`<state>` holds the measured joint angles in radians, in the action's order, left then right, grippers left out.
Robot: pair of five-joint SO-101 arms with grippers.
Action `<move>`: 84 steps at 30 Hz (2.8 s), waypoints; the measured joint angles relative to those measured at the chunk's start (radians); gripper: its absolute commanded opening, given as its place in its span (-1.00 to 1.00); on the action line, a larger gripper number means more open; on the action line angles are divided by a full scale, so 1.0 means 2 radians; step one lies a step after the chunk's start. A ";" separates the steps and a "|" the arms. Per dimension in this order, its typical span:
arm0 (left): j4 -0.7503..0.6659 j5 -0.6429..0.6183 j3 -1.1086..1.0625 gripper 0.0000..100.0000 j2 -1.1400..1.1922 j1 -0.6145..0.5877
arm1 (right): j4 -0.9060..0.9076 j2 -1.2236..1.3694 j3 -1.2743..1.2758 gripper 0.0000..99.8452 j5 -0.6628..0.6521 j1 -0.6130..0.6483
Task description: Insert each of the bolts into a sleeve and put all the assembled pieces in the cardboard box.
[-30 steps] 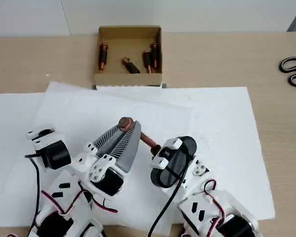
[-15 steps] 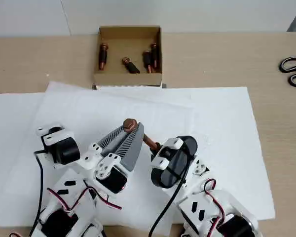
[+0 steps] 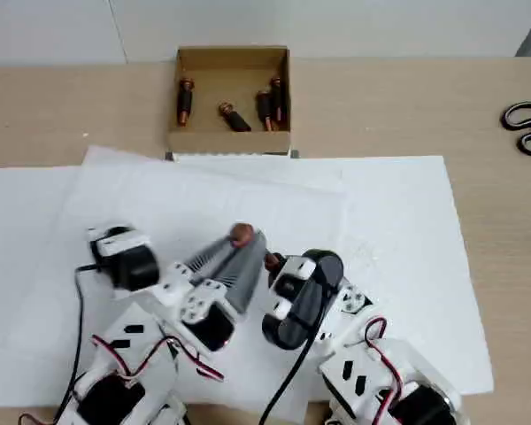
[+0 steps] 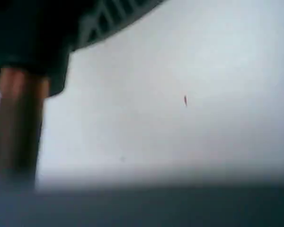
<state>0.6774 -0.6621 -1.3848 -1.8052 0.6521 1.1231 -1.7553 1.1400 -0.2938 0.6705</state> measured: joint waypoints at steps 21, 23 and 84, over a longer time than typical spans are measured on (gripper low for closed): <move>0.091 0.046 0.010 -0.74 -0.004 0.042 | -0.019 0.001 0.003 -0.99 -0.037 0.000; 0.111 0.056 0.012 -0.65 -0.005 0.042 | -0.020 0.002 0.004 -0.99 -0.037 -0.004; 0.117 0.269 -0.150 -0.99 0.001 -0.409 | -0.089 0.000 0.077 -0.99 0.085 -0.130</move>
<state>0.9106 -0.1250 -1.6840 -1.8036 -0.1657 0.9452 -1.7553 1.2950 -0.1235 0.4097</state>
